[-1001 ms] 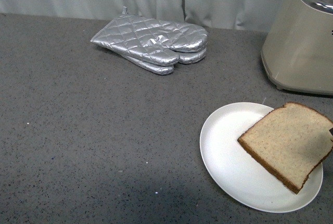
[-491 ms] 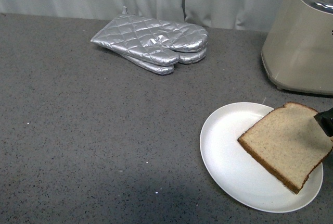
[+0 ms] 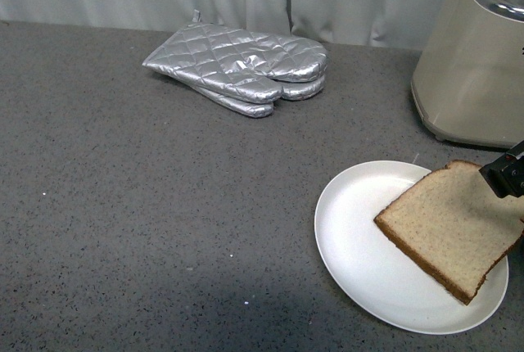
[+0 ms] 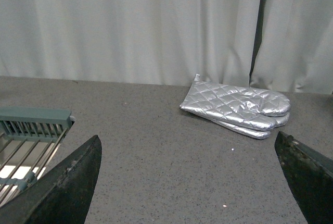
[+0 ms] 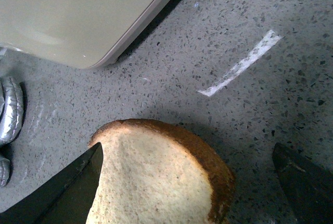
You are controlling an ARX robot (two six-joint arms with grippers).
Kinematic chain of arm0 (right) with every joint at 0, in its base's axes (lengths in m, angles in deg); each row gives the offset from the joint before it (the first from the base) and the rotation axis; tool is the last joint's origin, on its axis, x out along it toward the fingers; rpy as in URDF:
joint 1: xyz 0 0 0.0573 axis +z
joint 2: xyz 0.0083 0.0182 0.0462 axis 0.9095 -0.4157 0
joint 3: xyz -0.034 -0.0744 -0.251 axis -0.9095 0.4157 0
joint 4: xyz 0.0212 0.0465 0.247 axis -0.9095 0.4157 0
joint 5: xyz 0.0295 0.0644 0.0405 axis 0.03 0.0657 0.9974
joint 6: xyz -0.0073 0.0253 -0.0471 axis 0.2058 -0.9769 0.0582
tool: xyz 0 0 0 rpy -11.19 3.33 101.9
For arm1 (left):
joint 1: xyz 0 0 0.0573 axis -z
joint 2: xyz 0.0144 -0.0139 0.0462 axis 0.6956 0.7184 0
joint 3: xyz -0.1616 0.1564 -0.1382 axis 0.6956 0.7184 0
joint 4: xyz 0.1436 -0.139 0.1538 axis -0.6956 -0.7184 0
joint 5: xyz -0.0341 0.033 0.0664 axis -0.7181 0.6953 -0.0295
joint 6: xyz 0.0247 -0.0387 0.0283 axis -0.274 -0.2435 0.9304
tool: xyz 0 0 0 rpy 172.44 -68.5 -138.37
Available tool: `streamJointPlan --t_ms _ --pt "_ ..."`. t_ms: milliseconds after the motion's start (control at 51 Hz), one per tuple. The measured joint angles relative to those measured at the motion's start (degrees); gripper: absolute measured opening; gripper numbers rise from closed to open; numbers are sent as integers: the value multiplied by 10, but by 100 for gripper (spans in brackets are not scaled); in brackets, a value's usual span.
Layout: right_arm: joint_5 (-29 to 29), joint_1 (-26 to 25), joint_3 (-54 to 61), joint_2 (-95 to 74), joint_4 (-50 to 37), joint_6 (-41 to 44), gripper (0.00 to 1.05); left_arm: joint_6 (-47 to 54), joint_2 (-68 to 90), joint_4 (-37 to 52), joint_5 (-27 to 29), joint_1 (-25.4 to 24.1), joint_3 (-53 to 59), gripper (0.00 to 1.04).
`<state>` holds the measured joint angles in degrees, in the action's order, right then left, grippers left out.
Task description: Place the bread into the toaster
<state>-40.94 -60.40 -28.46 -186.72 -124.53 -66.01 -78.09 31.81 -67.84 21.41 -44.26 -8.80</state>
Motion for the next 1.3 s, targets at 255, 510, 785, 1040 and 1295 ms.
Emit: streamJointPlan --t_ms 255,510,785,1040,1295 --pt "1 8 -15 0 15 2 61 0 0 0 0 0 0 98" --pt "-4 17 -19 25 43 3 17 0 0 0 0 0 0 98" --pt "-12 33 -25 112 97 2 2 0 0 0 0 0 0 98" --pt "-36 49 -47 317 224 26 2 0 0 0 0 0 0 98" --pt "-186 6 -110 494 340 72 2 0 0 0 0 0 0 98"
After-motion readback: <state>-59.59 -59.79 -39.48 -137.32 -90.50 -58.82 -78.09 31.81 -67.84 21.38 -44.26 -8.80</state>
